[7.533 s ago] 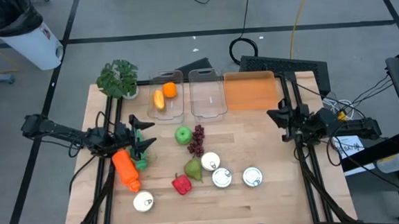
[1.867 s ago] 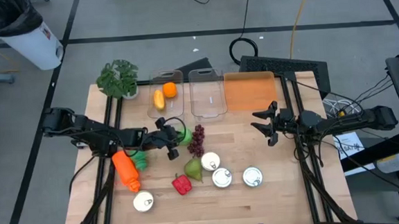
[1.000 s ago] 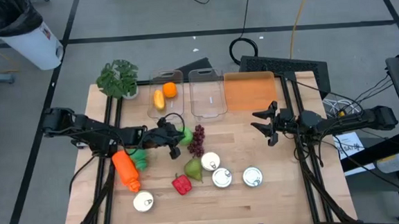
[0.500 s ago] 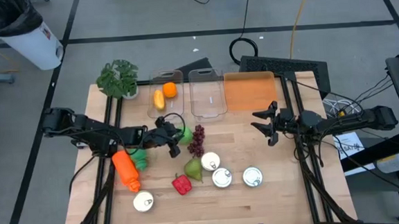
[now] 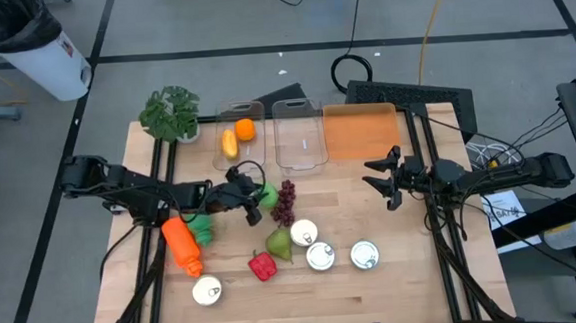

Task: Pick & Place Food Item
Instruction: Put the green apple into the left transparent bin

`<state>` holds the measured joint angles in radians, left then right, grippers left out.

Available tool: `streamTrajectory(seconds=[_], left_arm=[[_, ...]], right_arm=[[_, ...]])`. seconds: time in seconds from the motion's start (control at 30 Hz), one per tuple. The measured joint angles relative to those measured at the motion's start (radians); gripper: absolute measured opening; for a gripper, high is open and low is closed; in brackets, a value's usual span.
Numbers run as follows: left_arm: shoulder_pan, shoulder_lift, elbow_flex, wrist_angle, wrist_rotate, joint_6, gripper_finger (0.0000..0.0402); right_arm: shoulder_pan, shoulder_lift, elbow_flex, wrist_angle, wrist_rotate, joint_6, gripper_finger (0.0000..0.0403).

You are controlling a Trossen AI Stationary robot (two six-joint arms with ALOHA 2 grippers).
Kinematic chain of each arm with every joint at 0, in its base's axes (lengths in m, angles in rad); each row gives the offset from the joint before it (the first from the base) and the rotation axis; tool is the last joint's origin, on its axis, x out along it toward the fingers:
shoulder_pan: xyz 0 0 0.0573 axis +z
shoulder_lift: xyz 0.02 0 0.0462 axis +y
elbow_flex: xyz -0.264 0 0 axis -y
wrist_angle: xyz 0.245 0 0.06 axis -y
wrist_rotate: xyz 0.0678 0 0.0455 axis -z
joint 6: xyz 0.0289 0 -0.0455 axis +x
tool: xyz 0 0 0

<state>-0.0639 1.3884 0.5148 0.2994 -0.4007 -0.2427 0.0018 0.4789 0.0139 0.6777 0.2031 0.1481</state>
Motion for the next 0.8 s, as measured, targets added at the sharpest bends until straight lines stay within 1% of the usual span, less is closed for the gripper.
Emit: streamTrajectory(seconds=[0.33, 0.57, 0.8], left_arm=[[0.001, 0.000, 0.000, -0.027, 0.005, -0.011, 0.0141], [0.022, 0.000, 0.000, -0.071, 0.000, -0.028, 0.0140], [0.022, 0.010, 0.000, -0.084, 0.024, -0.026, 0.0140]], right_arm=[[0.000, 0.000, 0.000, 0.000, 0.000, -0.003, 0.0199], [0.000, 0.000, 0.000, 0.000, 0.000, -0.003, 0.0199], [0.000, 0.000, 0.000, -0.001, 0.000, -0.003, 0.0199]])
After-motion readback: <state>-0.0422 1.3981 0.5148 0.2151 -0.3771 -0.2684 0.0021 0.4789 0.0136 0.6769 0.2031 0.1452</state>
